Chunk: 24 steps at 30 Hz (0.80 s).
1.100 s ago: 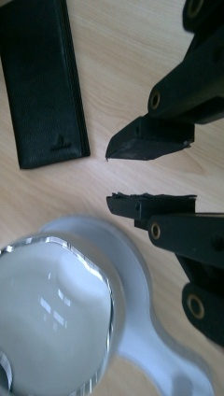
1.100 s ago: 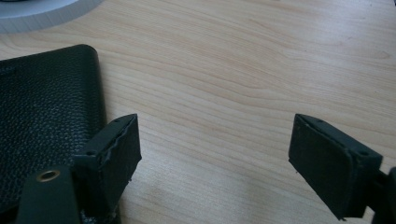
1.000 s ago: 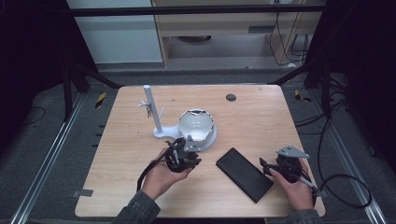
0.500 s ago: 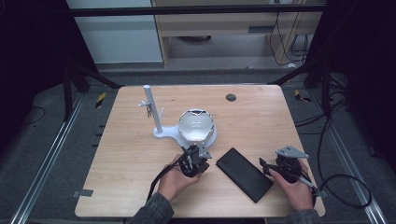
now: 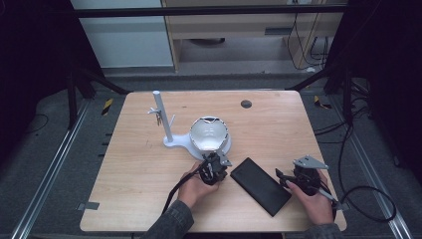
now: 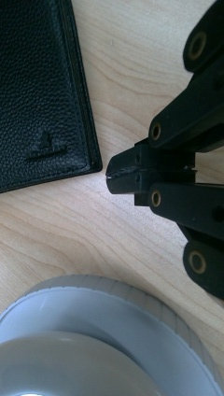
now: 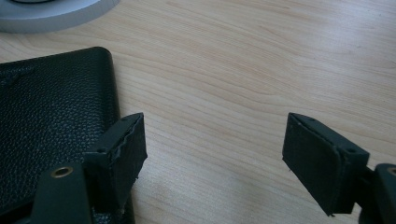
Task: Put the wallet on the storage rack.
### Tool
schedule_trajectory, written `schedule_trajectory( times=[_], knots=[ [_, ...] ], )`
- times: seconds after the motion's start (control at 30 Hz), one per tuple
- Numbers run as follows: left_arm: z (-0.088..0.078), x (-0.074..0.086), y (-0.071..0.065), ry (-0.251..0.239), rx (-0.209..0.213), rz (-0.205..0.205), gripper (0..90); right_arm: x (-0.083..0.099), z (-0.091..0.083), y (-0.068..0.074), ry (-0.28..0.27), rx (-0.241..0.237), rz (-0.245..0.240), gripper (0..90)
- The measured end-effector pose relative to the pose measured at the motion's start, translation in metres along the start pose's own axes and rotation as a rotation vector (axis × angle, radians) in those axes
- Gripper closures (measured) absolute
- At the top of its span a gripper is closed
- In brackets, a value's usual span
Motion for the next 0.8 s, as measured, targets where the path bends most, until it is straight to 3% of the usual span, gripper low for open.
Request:
schedule_trajectory(
  times=[0.8],
  knots=[
    [0.0076, -0.0080, -0.0012, 0.044, 0.005, 0.046, 90.0, 0.0009, -0.0032, -0.0008, -0.006, -0.001, 0.003, 21.0]
  ],
)
Point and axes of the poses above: each handheld gripper's, and its own axes: z roughly forward along the jaws, x roughly out of its underside, y roughly to its left, the point moved 8 cm from there along z, roughly forward along the jaws, and after that the axes turned 3 degrees about y, right-handed, at the moved point
